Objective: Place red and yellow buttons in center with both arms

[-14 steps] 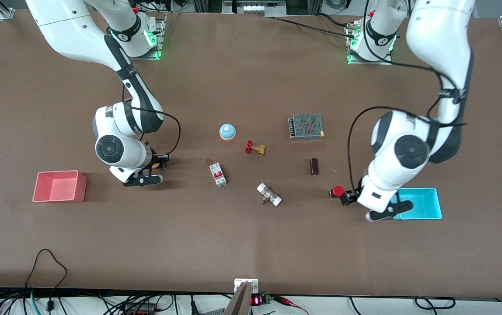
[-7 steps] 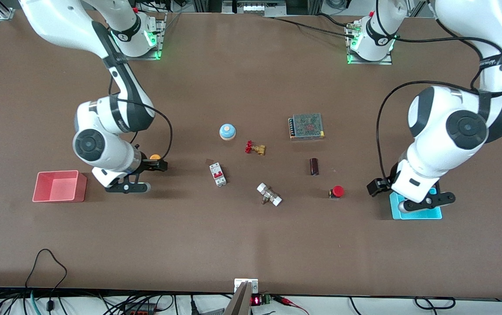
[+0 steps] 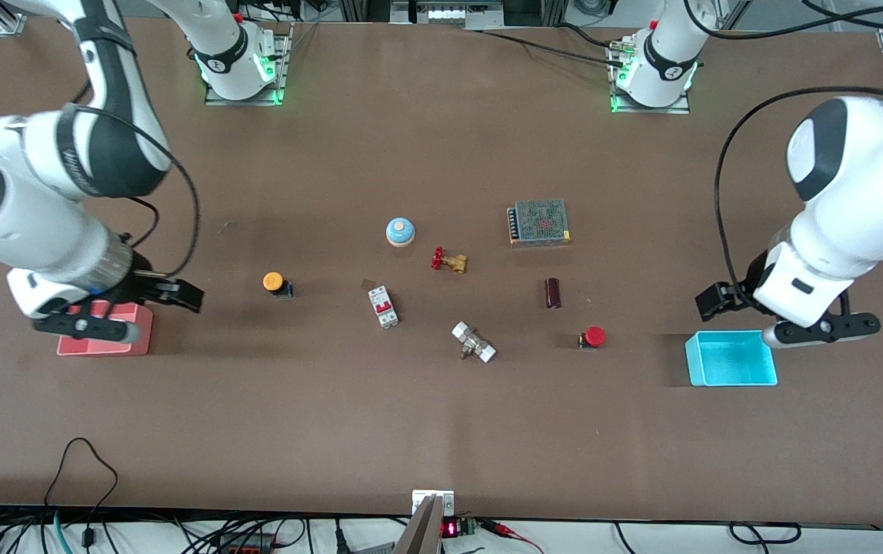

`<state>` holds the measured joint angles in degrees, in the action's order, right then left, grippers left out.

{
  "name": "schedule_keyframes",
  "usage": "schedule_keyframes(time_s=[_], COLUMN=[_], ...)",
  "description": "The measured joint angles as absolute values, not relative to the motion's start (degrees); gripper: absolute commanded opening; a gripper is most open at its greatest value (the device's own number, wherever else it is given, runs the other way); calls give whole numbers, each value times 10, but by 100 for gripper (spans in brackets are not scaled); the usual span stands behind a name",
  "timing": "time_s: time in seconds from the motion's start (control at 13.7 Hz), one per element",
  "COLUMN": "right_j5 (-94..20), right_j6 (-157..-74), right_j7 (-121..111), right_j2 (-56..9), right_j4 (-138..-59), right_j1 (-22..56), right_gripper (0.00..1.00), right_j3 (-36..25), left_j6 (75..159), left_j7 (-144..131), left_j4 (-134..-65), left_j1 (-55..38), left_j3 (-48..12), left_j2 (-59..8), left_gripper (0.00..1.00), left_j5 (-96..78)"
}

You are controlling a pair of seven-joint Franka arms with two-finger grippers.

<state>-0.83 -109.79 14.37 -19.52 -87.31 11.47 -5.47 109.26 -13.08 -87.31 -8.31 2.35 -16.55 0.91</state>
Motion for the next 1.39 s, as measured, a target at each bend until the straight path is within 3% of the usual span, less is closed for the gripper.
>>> schedule_keyframes(time_s=[0.73, 1.02, 1.39], right_j5=[-7, -8, -8], right_j6=[-962, -922, -892], right_j7=[53, -26, -41], right_j2=[-152, -102, -76], right_j4=[-809, -809, -841], right_j1=[100, 37, 34], right_gripper=[100, 100, 100], right_j3=[-112, -100, -84], left_j6=[985, 986, 987], left_j7=[-39, -36, -36], left_j4=[-887, -923, -928], left_j1=[-37, -35, -34], left_j3=[26, 25, 25], left_j2=[-28, 16, 22], left_gripper=[100, 100, 100], left_j5=[10, 10, 10])
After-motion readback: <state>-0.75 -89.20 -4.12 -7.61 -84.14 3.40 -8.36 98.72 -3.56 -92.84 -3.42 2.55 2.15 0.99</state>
